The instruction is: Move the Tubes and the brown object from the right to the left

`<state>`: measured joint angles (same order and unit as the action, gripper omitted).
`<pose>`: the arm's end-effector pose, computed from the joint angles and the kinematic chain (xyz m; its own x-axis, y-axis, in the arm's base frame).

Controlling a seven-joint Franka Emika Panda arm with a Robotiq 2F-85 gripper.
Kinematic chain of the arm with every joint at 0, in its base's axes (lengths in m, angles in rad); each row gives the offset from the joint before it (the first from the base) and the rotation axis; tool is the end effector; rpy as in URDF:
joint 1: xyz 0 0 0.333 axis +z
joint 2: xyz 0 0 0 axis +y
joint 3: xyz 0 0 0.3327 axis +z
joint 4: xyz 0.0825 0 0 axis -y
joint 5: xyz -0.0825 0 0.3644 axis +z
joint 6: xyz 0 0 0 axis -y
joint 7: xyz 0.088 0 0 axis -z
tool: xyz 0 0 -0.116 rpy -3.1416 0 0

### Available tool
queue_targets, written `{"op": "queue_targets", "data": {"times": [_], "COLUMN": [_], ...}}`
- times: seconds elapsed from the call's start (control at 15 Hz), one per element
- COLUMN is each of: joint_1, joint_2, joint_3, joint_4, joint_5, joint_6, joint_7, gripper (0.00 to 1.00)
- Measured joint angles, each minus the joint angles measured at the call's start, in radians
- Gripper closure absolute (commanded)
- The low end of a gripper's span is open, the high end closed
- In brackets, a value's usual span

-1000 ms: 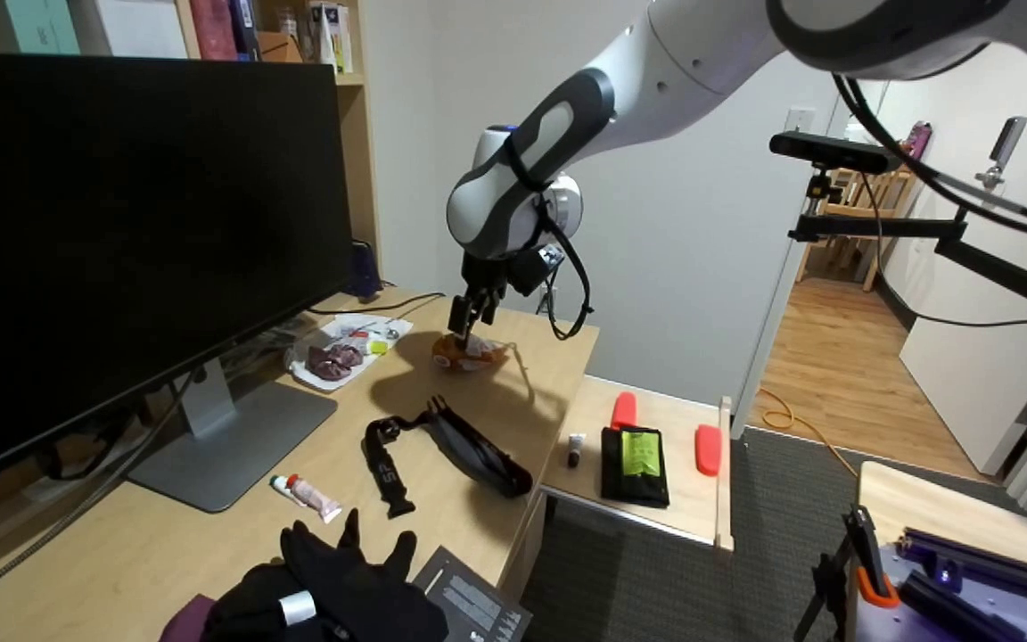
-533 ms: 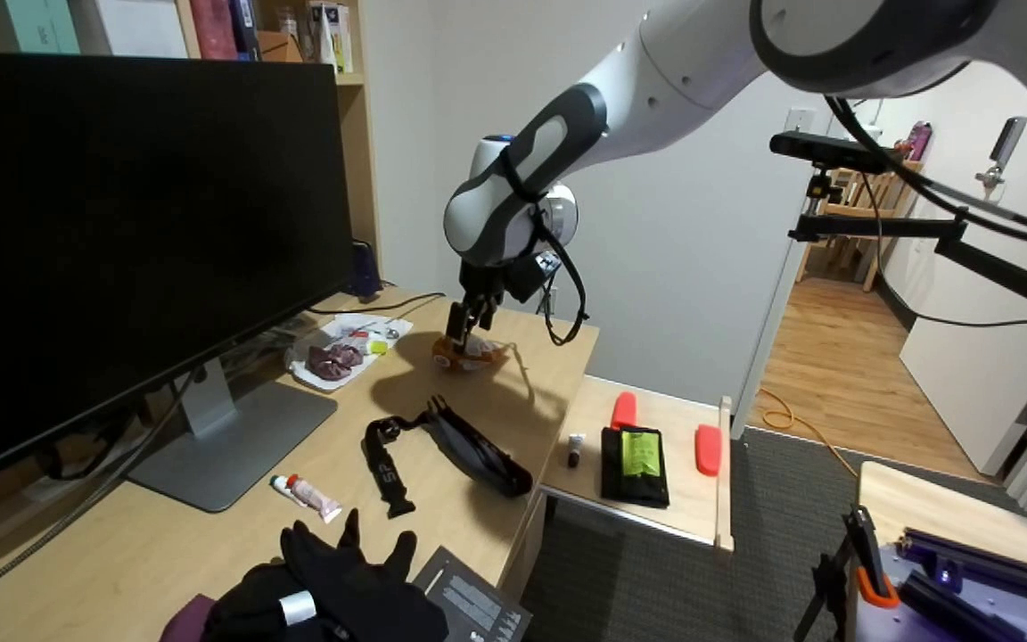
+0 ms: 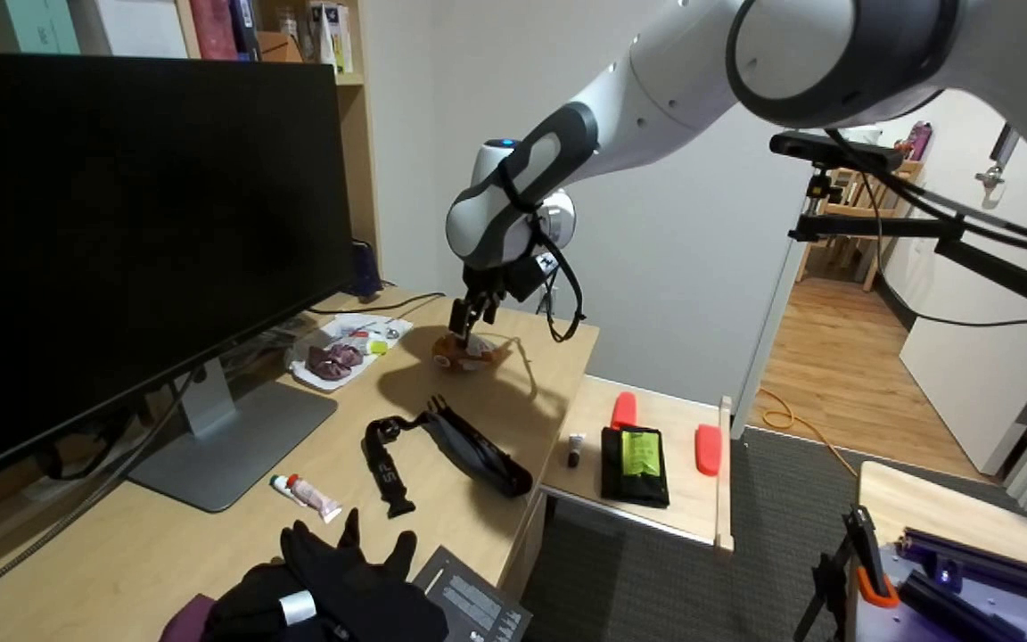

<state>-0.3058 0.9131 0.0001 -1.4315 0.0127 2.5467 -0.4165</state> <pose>0.7071 -0.2233 0.1795 0.9766 0.1059 0.1872 0.0937 -0.9929 0.0728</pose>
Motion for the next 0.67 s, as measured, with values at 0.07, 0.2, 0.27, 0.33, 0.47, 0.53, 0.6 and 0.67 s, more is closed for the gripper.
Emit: {"op": "queue_targets", "data": {"times": [0.07, 0.2, 0.27, 0.33, 0.47, 0.53, 0.6, 0.67], "joint_1": [0.0, 0.001, 0.001, 0.003, 0.004, 0.004, 0.004, 0.005], "joint_2": [0.013, 0.046, 0.066, 0.089, 0.138, 0.162, 0.183, 0.202], "joint_3": [-0.007, -0.013, -0.014, -0.013, -0.006, -0.001, 0.003, 0.006], "joint_4": [0.016, 0.05, 0.069, 0.09, 0.136, 0.163, 0.19, 0.217], "joint_5": [-0.001, -0.001, -0.001, -0.001, -0.001, -0.001, -0.001, -0.001], "joint_6": [0.0, -0.001, -0.002, -0.002, -0.012, -0.027, -0.04, -0.052], "joint_7": [0.003, 0.008, 0.011, 0.013, 0.013, 0.013, 0.013, 0.013], "gripper": [0.0, 0.0, 0.0, 0.0, 0.0, 0.0, 0.0, 0.0]}}
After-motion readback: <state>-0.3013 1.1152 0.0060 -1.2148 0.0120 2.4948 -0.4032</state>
